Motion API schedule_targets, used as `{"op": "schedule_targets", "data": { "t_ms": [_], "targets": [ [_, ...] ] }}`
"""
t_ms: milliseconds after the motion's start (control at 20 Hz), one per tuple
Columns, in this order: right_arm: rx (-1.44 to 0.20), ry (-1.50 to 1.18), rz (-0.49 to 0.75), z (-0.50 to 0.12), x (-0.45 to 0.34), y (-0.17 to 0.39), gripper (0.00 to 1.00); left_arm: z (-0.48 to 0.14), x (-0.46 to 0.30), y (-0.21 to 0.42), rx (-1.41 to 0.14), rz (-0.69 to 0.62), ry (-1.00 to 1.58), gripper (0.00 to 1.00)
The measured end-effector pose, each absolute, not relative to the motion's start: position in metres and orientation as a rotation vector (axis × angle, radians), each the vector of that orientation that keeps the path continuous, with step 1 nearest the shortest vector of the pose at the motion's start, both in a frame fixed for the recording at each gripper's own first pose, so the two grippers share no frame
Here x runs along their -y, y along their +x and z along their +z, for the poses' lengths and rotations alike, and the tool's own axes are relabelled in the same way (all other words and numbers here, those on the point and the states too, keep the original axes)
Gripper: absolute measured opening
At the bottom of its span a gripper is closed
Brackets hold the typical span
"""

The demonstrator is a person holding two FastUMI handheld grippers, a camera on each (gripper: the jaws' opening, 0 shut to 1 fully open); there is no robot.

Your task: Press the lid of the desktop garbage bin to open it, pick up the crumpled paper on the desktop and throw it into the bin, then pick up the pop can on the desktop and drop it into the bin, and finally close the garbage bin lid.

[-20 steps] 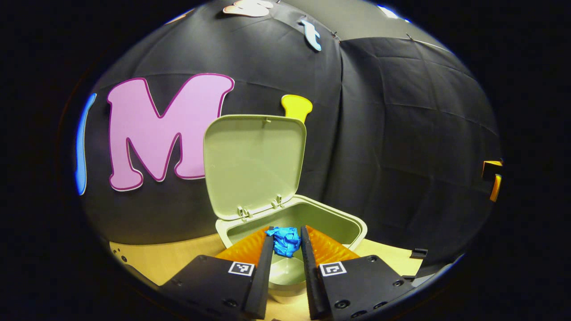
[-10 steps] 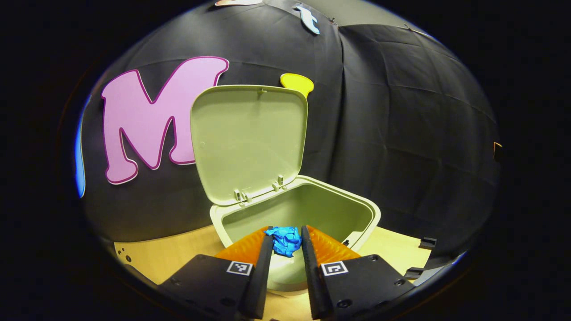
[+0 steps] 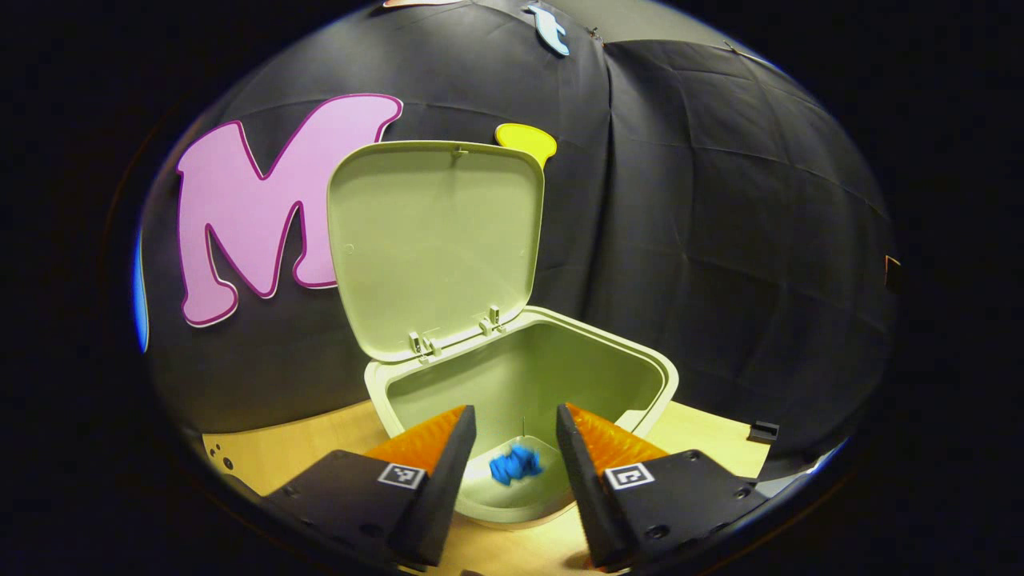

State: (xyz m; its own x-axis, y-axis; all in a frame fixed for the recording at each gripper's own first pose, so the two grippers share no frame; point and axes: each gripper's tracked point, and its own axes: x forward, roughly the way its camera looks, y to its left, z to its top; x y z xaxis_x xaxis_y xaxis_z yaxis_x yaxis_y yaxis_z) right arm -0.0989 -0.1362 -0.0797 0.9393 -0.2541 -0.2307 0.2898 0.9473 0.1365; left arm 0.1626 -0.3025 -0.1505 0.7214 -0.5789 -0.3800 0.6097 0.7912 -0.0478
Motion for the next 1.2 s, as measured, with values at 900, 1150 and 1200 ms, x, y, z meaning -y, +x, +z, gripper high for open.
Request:
{"op": "schedule_targets", "data": {
  "t_ms": [900,1150,1200],
  "targets": [
    [-0.256,0.183,-0.049,-0.098,0.069,-0.073,0.84,-0.074,0.209,0.120,-0.217,-0.500,-0.031,0.95],
    [-0.346,0.204,0.066,-0.129,0.035,-0.074,0.85,-0.056,0.167,0.103,-0.183,-0.424,-0.046,0.95],
    [-0.366,0.205,0.084,-0.136,0.028,-0.075,0.85,-0.056,0.157,0.099,-0.181,-0.404,-0.056,0.95]
  ]
}}
